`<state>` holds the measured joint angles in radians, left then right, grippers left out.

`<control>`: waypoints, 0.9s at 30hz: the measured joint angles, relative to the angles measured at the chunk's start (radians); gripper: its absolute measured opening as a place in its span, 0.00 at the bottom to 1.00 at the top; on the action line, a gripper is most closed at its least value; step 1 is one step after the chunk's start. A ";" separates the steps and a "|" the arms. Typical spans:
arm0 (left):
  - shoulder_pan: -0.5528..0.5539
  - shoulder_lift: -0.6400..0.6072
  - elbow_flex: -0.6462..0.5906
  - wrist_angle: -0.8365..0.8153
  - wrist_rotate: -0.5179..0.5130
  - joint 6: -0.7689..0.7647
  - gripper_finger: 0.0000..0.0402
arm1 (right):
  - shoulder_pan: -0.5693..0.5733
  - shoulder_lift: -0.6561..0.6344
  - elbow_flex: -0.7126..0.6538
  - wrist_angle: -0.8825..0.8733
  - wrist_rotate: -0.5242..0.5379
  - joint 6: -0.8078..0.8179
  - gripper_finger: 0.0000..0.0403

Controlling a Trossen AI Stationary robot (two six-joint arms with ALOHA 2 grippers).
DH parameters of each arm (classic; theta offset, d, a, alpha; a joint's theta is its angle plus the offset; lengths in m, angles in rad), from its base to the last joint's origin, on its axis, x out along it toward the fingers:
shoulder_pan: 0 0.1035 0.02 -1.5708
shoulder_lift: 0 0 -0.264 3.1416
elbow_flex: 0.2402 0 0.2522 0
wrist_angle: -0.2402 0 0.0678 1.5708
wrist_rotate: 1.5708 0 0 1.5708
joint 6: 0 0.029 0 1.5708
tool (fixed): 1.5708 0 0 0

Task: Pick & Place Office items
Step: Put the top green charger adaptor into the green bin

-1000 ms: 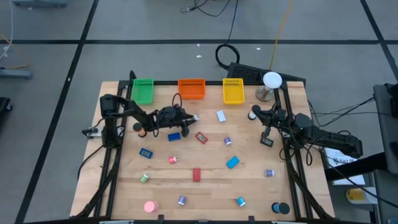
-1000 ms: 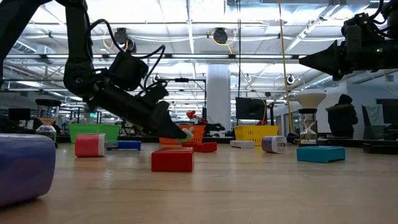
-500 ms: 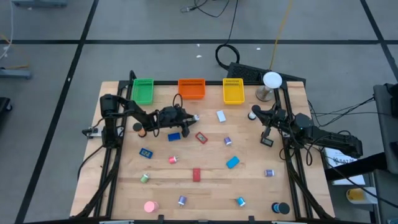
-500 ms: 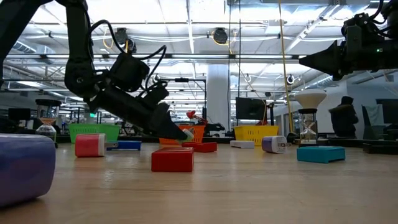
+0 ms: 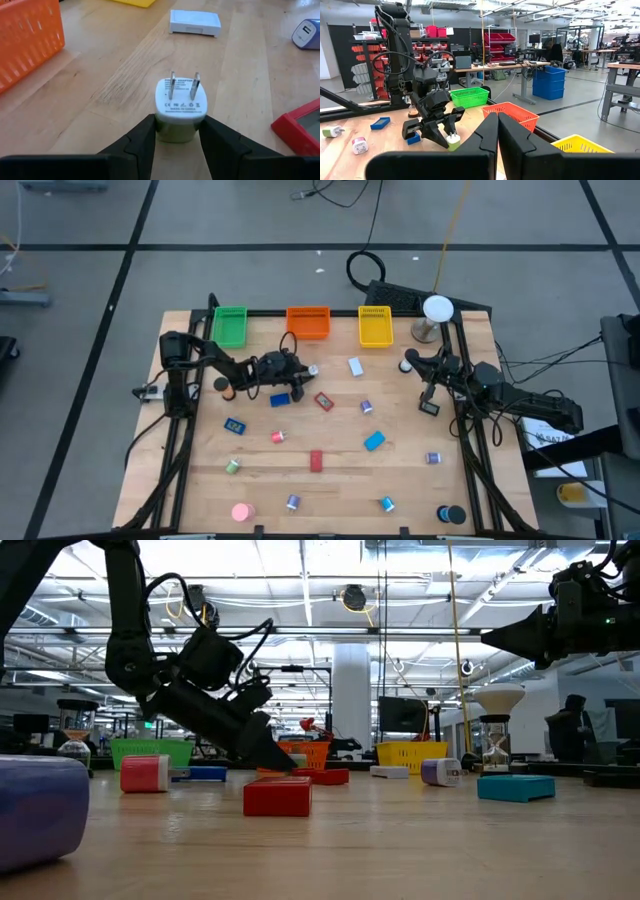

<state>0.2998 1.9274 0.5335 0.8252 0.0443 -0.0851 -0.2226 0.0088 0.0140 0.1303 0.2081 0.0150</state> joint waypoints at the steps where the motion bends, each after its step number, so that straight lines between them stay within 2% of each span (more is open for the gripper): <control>1: 0.001 -0.001 0.000 -0.002 0.009 -0.003 0.37 | 0.000 0.000 0.000 0.000 0.000 0.000 0.01; 8: 0.002 -0.087 -0.003 -0.135 0.011 -0.006 0.39 | 0.000 0.000 0.000 0.000 0.000 0.000 0.01; 21: 0.008 -0.324 0.000 -0.476 -0.001 -0.091 0.69 | 0.000 0.000 0.000 0.000 0.000 0.000 0.01; 27: 0.030 -0.373 0.152 -0.782 0.033 -0.198 0.78 | 0.000 0.000 0.000 0.000 0.000 0.000 0.01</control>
<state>0.3293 1.5548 0.6858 0.0433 0.0769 -0.2832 -0.2226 0.0087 0.0141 0.1303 0.2081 0.0151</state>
